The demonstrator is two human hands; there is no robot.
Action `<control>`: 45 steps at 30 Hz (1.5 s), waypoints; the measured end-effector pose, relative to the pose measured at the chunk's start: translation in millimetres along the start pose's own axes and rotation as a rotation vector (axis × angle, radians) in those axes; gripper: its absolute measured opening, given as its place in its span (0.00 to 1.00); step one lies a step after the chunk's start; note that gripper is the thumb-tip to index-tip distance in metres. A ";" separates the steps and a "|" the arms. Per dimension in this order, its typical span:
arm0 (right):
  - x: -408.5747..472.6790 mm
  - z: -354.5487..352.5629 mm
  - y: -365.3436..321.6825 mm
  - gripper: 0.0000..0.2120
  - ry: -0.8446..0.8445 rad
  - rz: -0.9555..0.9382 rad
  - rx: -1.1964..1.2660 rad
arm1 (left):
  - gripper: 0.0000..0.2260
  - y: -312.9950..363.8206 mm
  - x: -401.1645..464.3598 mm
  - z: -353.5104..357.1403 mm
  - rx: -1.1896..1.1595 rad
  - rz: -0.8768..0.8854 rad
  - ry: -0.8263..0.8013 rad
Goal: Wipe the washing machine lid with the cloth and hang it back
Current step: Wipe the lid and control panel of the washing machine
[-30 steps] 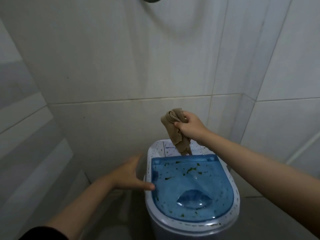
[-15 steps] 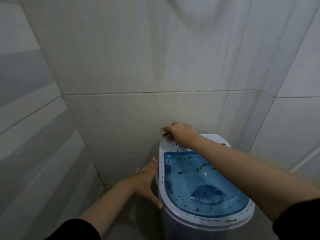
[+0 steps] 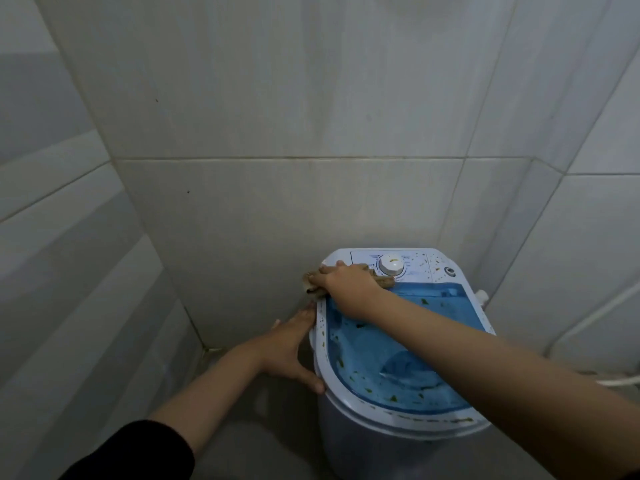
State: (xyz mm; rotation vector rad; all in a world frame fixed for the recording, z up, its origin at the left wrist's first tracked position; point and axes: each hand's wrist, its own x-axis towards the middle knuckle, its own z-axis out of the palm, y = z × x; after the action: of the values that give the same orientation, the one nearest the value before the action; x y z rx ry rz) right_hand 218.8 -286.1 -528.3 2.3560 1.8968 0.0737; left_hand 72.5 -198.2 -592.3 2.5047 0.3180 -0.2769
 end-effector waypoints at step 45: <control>-185.5 6.0 -5.7 0.30 -0.249 -0.316 0.046 | 0.58 27.8 -28.2 10.8 0.081 0.010 0.100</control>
State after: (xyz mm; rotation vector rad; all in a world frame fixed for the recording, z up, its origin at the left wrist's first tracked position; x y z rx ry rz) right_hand 174.0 -466.3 -528.5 1.9501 2.1287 -0.2794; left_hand 52.4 -231.3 -578.6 2.6043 0.3404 -0.1640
